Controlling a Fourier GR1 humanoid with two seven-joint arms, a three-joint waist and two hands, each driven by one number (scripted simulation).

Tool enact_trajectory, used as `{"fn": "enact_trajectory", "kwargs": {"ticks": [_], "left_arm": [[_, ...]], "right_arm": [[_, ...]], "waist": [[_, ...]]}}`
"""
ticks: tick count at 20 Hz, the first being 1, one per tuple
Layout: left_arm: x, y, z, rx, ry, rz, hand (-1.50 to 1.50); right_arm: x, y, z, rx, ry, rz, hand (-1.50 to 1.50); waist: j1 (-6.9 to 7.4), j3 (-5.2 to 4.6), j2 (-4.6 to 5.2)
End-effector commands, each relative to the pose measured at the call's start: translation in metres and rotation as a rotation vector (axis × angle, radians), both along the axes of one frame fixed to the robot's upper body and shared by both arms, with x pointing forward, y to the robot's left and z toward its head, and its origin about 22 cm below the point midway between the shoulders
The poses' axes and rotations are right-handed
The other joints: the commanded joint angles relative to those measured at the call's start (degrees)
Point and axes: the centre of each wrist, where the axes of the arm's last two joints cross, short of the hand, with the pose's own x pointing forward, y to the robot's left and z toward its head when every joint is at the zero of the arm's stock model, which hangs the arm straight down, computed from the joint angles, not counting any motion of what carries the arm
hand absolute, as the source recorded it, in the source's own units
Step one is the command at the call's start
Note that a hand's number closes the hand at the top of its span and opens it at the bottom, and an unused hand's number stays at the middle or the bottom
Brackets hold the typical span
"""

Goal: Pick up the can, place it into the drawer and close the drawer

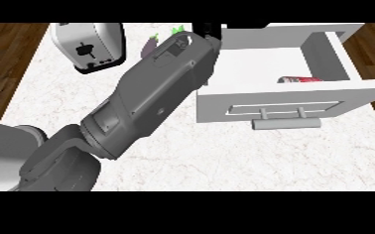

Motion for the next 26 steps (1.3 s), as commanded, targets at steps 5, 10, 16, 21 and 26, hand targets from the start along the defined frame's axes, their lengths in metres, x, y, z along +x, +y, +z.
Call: {"fn": "enact_trajectory", "kwargs": {"ticks": [5, 10, 16, 21, 26], "left_arm": [[-0.003, -0.004, 0.007, -0.018, 0.014, -0.002, -1.5], [-0.004, -0.001, 0.001, -0.031, 0.041, 0.011, -1.5], [0.008, 0.022, 0.004, -0.012, 0.051, 0.033, -1.5], [0.012, 0.046, 0.011, 0.01, 0.03, 0.029, -1.5], [0.01, 0.051, 0.016, 0.013, 0.029, 0.055, -1.5]], "right_arm": [[0.049, 0.038, -0.007, -0.21, -0.015, -0.032, -1.5], [0.084, 0.072, -0.024, -0.299, -0.036, -0.046, -1.5], [0.14, 0.091, -0.026, -0.461, -0.04, -0.046, -1.5], [0.178, 0.106, -0.057, -0.592, -0.019, -0.045, -1.5], [0.213, 0.135, -0.066, -0.763, 0.014, -0.083, -1.5]], "waist": [[2.22, -0.02, -0.57], [2.5, -0.03, -0.72], [3.13, -0.05, -0.83], [4.13, -0.04, -1.0], [4.83, -0.06, -0.99]]}}
